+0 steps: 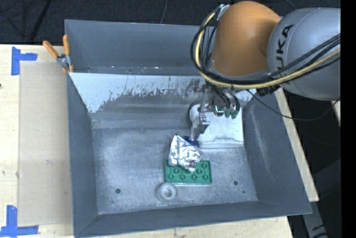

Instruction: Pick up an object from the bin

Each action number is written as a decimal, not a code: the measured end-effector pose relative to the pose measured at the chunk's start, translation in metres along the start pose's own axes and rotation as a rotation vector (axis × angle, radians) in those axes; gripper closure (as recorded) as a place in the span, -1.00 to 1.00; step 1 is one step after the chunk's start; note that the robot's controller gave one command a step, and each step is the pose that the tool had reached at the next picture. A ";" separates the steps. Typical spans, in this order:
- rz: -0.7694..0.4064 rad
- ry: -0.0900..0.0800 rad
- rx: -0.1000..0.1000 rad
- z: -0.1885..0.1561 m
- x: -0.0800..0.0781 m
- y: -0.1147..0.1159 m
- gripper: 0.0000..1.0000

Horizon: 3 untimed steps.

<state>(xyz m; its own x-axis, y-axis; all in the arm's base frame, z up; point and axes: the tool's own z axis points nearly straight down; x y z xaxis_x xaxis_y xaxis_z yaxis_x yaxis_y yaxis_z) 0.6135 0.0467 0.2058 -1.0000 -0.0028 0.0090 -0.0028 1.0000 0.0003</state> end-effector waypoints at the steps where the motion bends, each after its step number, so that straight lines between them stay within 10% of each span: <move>1: -0.084 -0.016 -0.004 0.129 0.046 -0.037 -1.00; 2: -0.084 -0.012 -0.001 0.126 0.046 -0.038 1.00; 3: -0.218 0.007 -0.007 0.128 0.014 -0.043 1.00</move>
Offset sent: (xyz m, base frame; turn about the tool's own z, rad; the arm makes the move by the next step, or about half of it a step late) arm -0.0509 -0.0382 -0.1328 -0.0884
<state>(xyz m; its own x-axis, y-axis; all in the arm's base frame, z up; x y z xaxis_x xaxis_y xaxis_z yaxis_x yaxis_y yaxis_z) 0.5988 0.0041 0.0776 -0.9757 -0.2185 0.0149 -0.2184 0.9758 0.0096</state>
